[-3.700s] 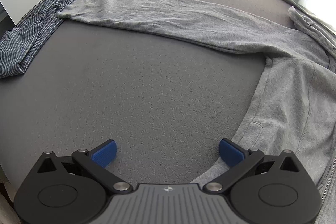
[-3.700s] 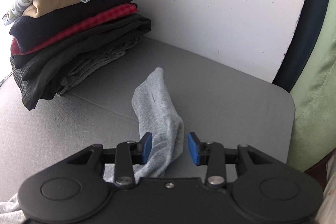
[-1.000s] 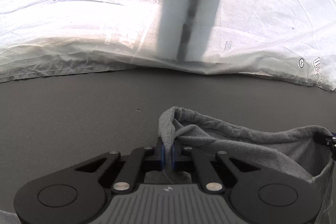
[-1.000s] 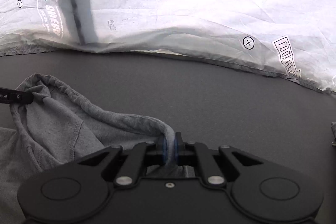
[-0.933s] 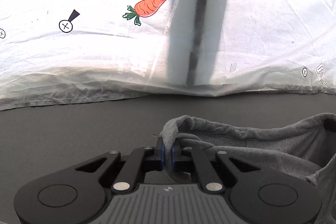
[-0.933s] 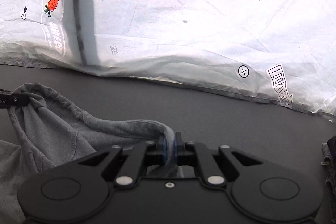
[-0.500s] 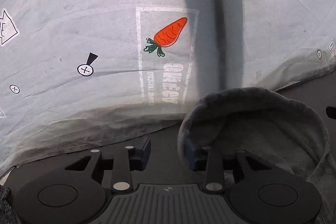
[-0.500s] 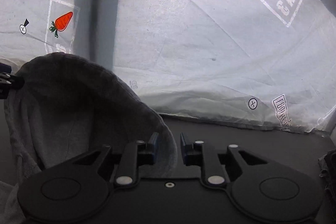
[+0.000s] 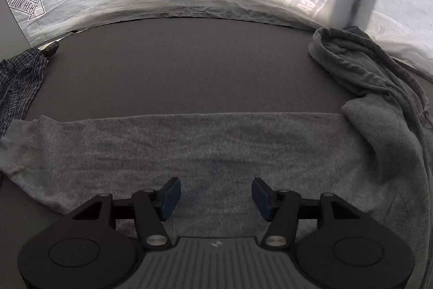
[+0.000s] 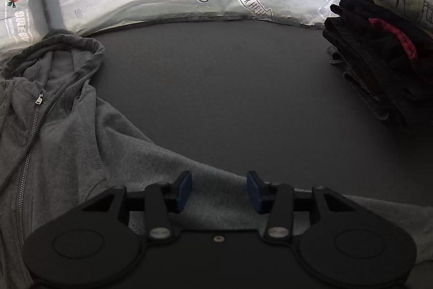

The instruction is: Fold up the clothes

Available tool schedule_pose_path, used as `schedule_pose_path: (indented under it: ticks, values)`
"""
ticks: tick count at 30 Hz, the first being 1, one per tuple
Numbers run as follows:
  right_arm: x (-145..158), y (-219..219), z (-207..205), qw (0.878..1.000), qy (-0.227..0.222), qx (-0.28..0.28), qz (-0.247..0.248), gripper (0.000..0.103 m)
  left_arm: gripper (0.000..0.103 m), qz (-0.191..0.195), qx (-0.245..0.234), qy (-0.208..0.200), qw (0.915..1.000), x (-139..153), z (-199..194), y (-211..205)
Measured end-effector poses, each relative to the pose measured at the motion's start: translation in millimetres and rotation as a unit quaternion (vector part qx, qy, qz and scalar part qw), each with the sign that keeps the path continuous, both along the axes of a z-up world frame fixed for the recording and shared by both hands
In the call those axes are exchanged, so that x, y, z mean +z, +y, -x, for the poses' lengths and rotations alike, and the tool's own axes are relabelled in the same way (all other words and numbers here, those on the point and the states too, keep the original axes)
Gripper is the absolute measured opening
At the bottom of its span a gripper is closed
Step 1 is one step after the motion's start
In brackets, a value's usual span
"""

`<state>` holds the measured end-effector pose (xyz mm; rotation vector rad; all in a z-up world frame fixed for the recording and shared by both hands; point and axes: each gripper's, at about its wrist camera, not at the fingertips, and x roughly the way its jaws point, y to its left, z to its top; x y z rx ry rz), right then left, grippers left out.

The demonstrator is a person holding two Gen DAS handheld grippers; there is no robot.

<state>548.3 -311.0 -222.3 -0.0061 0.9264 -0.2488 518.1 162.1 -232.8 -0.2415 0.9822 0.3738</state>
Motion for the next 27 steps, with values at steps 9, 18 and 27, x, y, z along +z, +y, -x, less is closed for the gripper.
schedule_pose_path:
  ticks: [9,18,27]
  values:
    - [5.0,-36.6,51.0,0.998,-0.009,-0.058,-0.031,0.051,0.084,-0.05,0.173,-0.015,0.9836,11.4,62.8,89.5]
    - [6.2,-21.2,51.8,0.999,-0.002,-0.042,-0.019,0.053,0.086,-0.076,0.262,-0.028,0.9618,-7.8,51.4,183.1]
    - [12.2,-4.6,42.5,1.0,-0.001,-0.028,0.004,0.053,0.007,-0.11,0.301,-0.07,0.9446,4.6,42.2,207.0]
